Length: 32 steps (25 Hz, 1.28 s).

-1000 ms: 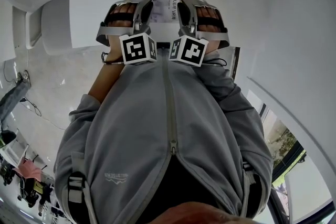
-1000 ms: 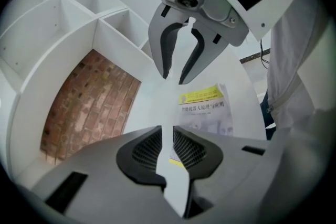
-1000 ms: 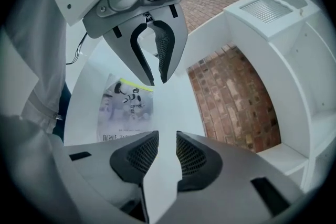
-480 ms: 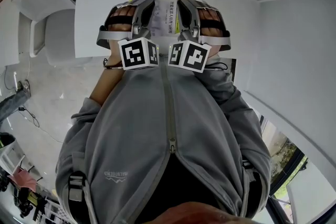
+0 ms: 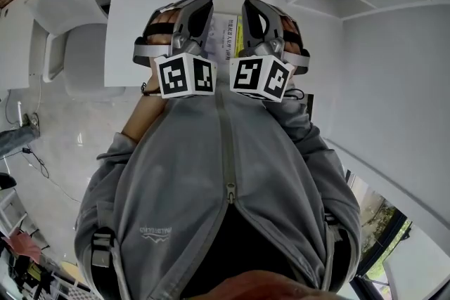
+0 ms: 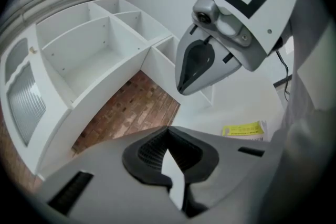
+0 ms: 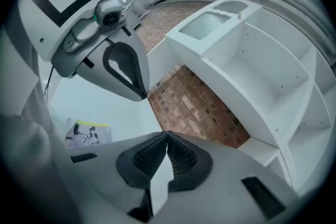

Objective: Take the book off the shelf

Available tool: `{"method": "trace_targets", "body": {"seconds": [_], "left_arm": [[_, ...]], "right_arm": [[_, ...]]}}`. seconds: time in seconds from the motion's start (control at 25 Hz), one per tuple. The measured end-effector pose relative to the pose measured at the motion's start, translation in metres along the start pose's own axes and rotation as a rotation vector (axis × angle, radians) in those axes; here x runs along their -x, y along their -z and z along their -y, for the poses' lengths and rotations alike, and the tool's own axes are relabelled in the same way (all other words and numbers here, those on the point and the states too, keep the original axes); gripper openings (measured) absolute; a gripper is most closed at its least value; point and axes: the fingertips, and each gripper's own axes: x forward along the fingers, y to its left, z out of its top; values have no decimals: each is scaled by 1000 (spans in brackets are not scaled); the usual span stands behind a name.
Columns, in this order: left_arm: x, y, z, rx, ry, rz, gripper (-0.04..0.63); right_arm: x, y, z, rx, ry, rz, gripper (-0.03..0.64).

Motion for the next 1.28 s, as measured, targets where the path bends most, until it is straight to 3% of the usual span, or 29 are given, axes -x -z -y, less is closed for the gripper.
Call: {"method": "trace_targets", "body": {"seconds": [0.24,0.52,0.76,0.92,1.28], "left_arm": [[5,-13,-22,159,-68,95,8],[13,-17,-48,510,-109,222,8],[21,-15,-61,779,-138,310,8],[25,-12,-61,822,-155,324,8],[26,-8,-60,816,-142,319,8]], "right_arm": [[6,-6,25,-169,53,61,28],[22,-23,55,-468,109,231,28],[30,-17,69,-740,115,305,28],[31,-14,67,-818,112,321,26],[29,-22,54,-834,82,332,26]]}}
